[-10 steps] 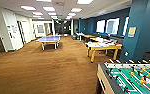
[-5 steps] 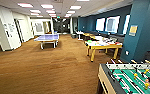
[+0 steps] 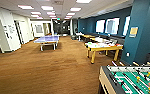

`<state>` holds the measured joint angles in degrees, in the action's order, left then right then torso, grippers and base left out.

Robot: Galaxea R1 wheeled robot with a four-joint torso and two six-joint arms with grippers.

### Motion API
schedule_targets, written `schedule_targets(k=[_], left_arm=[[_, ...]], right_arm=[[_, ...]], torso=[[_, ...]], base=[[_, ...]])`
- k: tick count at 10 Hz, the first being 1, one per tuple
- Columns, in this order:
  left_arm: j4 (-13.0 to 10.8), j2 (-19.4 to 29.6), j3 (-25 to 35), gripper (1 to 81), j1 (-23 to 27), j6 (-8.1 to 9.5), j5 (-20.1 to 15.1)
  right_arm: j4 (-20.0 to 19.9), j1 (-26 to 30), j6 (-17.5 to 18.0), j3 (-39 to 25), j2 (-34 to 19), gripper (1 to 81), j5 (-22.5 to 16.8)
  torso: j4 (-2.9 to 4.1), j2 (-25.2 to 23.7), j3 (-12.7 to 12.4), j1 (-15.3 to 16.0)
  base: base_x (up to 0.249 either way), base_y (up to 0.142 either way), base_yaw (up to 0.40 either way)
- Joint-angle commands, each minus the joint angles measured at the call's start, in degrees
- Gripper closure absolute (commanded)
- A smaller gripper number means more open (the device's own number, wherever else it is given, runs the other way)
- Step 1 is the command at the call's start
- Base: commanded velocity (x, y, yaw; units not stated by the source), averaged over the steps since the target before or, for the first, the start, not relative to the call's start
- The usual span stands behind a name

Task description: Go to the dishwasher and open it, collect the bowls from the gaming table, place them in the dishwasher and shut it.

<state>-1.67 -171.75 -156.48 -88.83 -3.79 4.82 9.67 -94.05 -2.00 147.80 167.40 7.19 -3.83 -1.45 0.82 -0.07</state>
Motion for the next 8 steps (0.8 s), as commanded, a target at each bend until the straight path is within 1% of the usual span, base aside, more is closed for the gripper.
schedule_targets(k=[1, 8], left_arm=[[0.3, 0.3, -0.1, 1.0, 4.1, 0.1, -2.1], [0.3, 0.3, -0.1, 1.0, 4.1, 0.1, -2.2]], right_arm=[[0.4, 3.6, -0.3, -0.2, -0.4, 1.0, -2.2], [0.4, 3.6, -0.3, -0.2, -0.3, 1.0, -2.2]], torso=[[0.0, 0.0, 0.0, 0.1], [0.0, 0.0, 0.0, 0.1]], base=[[0.133, 0.0, 0.0], [0.133, 0.0, 0.0]])
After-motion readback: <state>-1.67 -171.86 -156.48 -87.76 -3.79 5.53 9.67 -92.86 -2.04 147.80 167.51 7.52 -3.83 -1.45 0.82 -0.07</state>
